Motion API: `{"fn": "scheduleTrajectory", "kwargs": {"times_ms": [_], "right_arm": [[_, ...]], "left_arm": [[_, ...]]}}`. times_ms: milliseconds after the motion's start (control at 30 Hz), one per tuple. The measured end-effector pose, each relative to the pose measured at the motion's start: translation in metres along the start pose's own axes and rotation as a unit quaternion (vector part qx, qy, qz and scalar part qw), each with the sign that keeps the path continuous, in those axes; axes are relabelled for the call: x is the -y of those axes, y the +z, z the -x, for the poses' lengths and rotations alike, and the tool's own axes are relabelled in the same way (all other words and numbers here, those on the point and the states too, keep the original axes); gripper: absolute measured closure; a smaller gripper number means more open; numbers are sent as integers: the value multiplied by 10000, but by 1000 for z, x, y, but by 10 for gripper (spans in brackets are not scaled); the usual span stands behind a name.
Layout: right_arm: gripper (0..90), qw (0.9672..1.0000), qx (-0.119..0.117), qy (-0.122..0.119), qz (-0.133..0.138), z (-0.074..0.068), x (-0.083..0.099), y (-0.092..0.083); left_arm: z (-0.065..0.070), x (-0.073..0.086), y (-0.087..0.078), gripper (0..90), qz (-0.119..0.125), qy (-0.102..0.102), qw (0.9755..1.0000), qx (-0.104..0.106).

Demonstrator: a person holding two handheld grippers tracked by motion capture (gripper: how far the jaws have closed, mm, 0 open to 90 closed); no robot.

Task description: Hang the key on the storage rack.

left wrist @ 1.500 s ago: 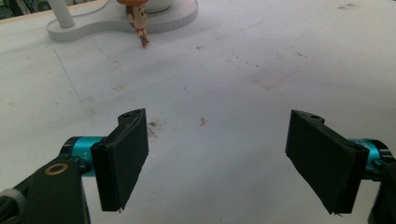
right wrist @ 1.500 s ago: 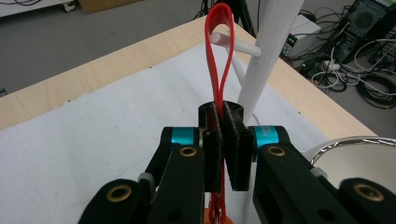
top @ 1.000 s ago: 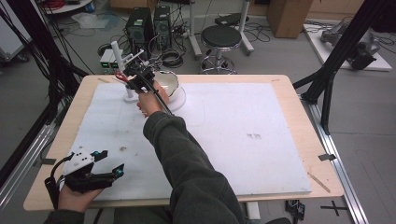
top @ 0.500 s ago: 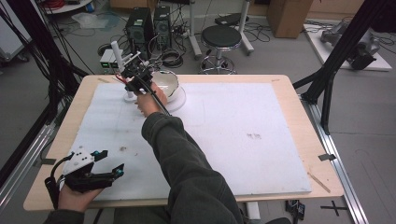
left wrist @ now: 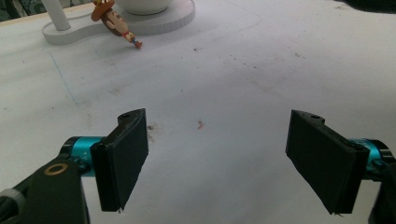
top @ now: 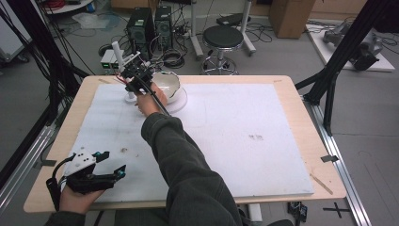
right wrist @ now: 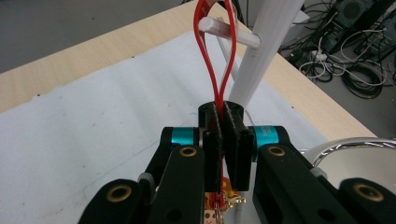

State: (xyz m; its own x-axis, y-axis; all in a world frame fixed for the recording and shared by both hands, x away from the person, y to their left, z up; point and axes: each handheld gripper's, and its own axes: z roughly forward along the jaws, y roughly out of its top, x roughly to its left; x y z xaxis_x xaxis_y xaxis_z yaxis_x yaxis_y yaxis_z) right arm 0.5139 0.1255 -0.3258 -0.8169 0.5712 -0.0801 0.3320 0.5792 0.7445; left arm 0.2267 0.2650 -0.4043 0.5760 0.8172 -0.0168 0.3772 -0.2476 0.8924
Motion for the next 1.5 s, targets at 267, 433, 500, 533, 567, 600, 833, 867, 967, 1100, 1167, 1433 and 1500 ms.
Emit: {"fn": "scheduleTrajectory", "kwargs": {"times_ms": [267, 433, 500, 533, 567, 600, 833, 867, 967, 1100, 1167, 1433, 1500], "right_arm": [[867, 9997, 24, 66, -217, 3, 1, 5], [819, 9997, -87, 167, -143, 6, 3, 2], [789, 9996, -181, 202, -77, 8, 4, -1], [782, 9995, -224, 213, -54, 8, 4, -2], [781, 9995, -231, 207, -38, 8, 5, -3], [775, 9993, -282, 230, -16, 9, 6, -5], [737, 9976, -571, 314, 248, 17, 17, -20], [734, 9973, -605, 332, 255, 18, 18, -22], [725, 9961, -699, 354, 401, 22, 25, -30], [689, 9941, -881, 469, 415, 29, 34, -38], [677, 9924, -982, 540, 512, 32, 36, -43], [626, 9894, -1093, 504, 816, 34, 43, -62], [608, 9886, -1139, 550, 811, 36, 48, -65]], "left_arm": [[0, 0, -1, 215, 3, 22, 10000, 2], [0, 0, -1, 213, 3, 20, 10000, 5], [0, 0, -1, 213, 5, 22, 10000, -5], [0, 0, -1, 213, 2, 21, 10000, 0], [0, 0, -1, 213, -4, 30, 10000, 0], [0, 0, 0, 213, -9, 38, 10000, 0], [0, 0, -1, 213, -16, 52, 10000, -4], [0, 0, 0, 213, -21, 53, 10000, -3], [1, 0, 0, 213, -33, 58, 10000, -2], [1, 0, 0, 213, -29, 60, 10000, -4], [1, 0, 0, 212, -43, 64, 10000, -6], [1, 0, 0, 212, -44, 54, 10000, -6], [1, 0, 0, 212, -46, 58, 10000, -4]]}}
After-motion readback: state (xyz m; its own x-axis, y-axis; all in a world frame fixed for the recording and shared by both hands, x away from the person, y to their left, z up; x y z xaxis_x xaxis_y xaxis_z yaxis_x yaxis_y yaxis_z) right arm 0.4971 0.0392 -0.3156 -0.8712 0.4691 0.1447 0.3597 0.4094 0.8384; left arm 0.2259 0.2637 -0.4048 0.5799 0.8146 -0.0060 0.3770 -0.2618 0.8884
